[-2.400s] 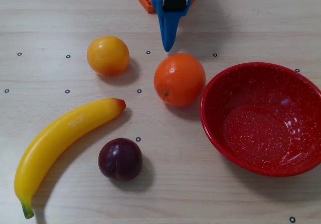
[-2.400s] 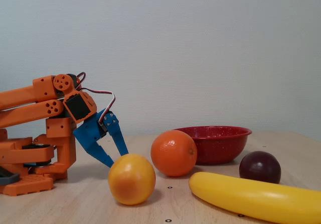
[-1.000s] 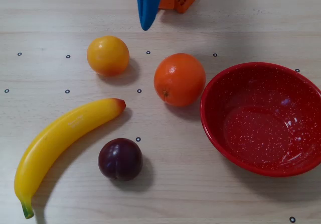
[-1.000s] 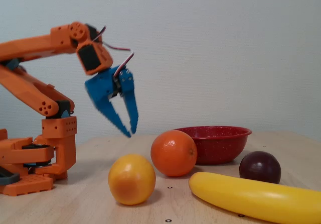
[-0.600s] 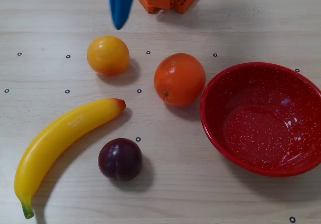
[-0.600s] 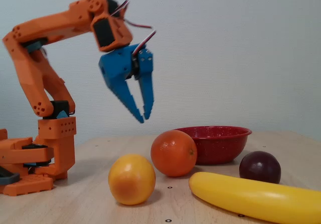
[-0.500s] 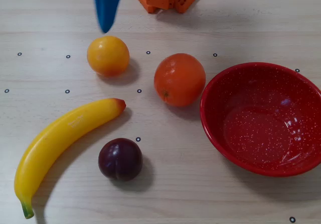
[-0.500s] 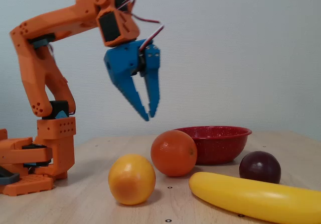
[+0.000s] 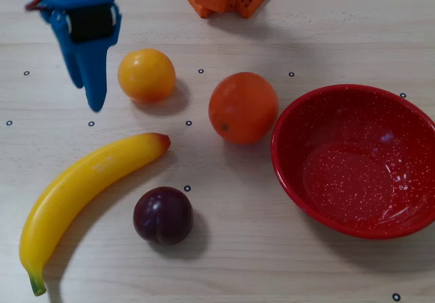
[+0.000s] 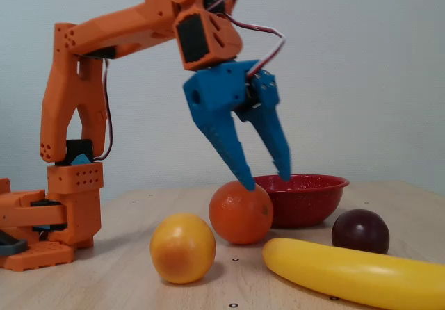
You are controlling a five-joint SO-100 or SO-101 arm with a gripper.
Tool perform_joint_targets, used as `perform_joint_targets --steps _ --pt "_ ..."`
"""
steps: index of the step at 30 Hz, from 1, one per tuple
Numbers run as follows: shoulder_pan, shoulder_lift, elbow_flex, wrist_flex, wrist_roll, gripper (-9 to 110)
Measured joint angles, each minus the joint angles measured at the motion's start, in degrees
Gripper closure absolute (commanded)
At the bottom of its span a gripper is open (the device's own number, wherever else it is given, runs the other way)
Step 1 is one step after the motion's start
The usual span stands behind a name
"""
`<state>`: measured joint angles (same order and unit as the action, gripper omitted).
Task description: Put banana in the red bowl.
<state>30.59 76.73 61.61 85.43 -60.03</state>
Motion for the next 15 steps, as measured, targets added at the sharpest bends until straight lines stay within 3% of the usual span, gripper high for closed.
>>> perform_joint_targets --steps 8,15 --pt "4.22 -10.63 -7.47 0.18 -13.01 69" --pt "4.48 -20.92 -18.28 -1.23 -18.11 62"
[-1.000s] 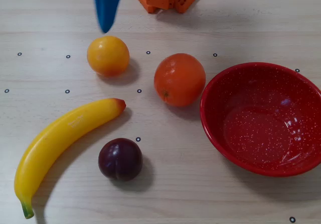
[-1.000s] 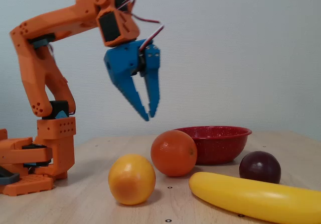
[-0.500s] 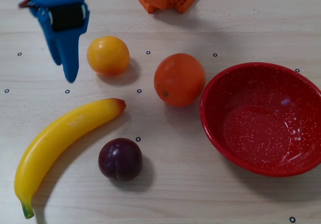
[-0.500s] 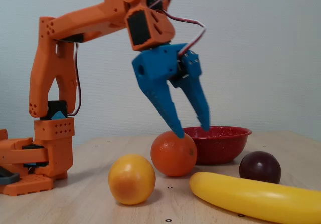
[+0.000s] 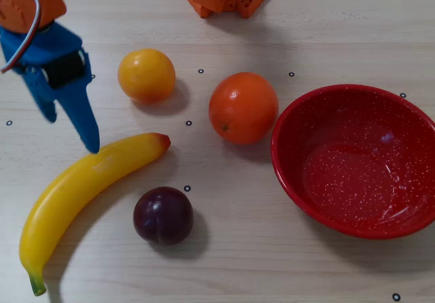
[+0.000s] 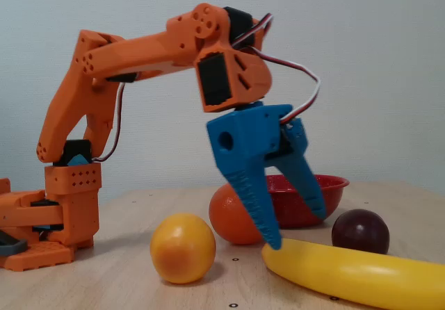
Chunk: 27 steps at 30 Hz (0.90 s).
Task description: Put banana in the red bowl.
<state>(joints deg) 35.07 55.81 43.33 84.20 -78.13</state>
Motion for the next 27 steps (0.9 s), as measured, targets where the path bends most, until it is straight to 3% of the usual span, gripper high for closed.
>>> perform_joint_targets --steps 12,27 --pt "-1.58 -4.04 -5.71 4.83 -1.14 63" --pt "-4.13 -10.9 -5.71 1.49 -1.58 63"
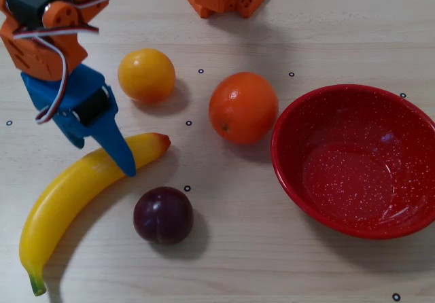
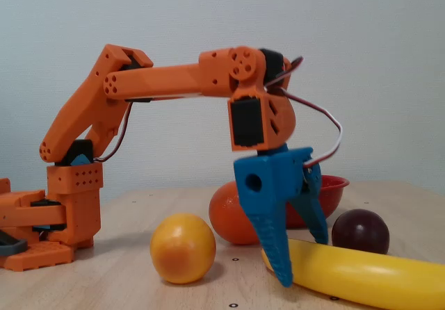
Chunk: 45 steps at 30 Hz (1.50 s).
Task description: Put banana in the red bowl.
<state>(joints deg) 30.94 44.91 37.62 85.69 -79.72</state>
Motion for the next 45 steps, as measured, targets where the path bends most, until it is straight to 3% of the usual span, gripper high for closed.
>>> perform_joint_targets --steps 35,45 --pt "0.0 -4.57 0.09 -12.92 -1.85 65" --pt "0.0 -4.57 0.09 -13.45 -1.85 71"
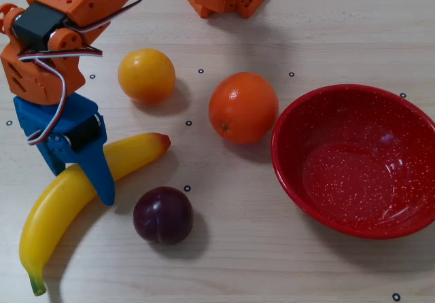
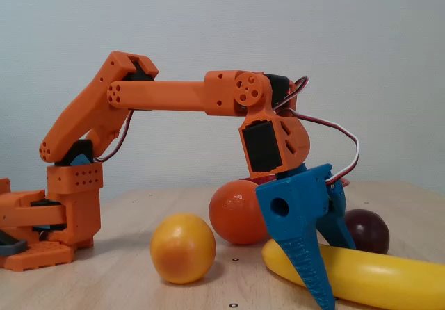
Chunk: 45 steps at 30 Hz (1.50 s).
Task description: Put banana in the red bowl.
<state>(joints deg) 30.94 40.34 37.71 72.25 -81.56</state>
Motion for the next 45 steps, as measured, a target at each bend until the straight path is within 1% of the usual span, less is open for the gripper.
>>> perform_joint_targets --steps 4,6,10,12,13,23,35,45 --pt "0.0 0.0 0.0 0.0 -0.53 76" --pt "-0.09 0.0 0.0 0.0 -0.79 83" --pt "-0.18 0.0 0.0 0.09 -1.93 92" --pt "-0.18 0.0 0.0 0.18 -2.72 101" --pt "-0.18 0.0 0.0 0.18 -2.72 102" --pt "-0.18 0.0 0.0 0.79 -3.34 102" --pt "-0.44 0.97 1.32 0.7 8.96 102" --pt "-0.79 4.92 6.42 1.67 10.37 102"
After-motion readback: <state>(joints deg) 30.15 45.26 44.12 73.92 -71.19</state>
